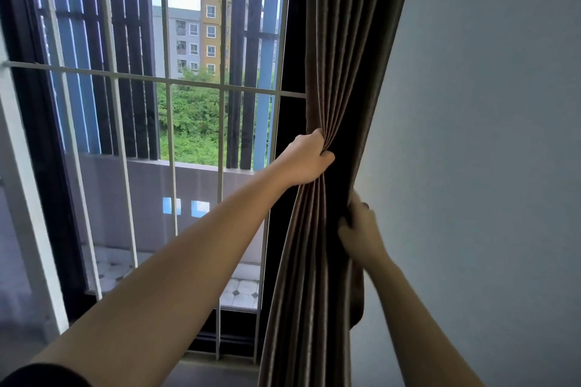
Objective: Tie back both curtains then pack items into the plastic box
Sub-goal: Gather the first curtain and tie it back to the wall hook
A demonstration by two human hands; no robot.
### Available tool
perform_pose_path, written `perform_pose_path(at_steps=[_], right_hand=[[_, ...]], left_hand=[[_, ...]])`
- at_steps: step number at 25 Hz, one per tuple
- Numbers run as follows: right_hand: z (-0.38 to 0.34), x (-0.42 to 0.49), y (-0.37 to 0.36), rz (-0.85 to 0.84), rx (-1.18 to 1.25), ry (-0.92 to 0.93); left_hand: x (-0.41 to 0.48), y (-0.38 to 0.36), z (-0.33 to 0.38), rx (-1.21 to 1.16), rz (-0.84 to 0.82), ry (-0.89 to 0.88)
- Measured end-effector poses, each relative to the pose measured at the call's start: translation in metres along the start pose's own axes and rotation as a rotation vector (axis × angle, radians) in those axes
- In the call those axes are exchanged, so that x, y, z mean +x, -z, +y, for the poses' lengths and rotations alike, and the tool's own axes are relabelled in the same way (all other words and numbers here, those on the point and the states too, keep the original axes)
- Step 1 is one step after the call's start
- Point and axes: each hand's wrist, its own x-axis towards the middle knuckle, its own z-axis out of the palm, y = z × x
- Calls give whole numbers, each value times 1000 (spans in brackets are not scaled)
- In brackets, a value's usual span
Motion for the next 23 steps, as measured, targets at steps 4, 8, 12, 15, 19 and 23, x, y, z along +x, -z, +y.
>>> perform_pose_path(at_steps=[4,8,12,15,19,23], right_hand=[[25,-24,-43,-115,13,49],[41,-22,-54,-186,19,12],[53,-14,-52,-189,15,21],[46,-14,-53,-173,46,44],[24,-39,-56,-265,411,4],[2,-20,-50,-9,623,-210]], left_hand=[[1,-2,1,-28,-25,4],[2,-3,5,-112,-45,2],[2,-5,7,-134,-68,-4],[1,-1,7,-169,-78,12],[-3,-16,10,-149,24,24],[1,-20,2,-108,187,-4]])
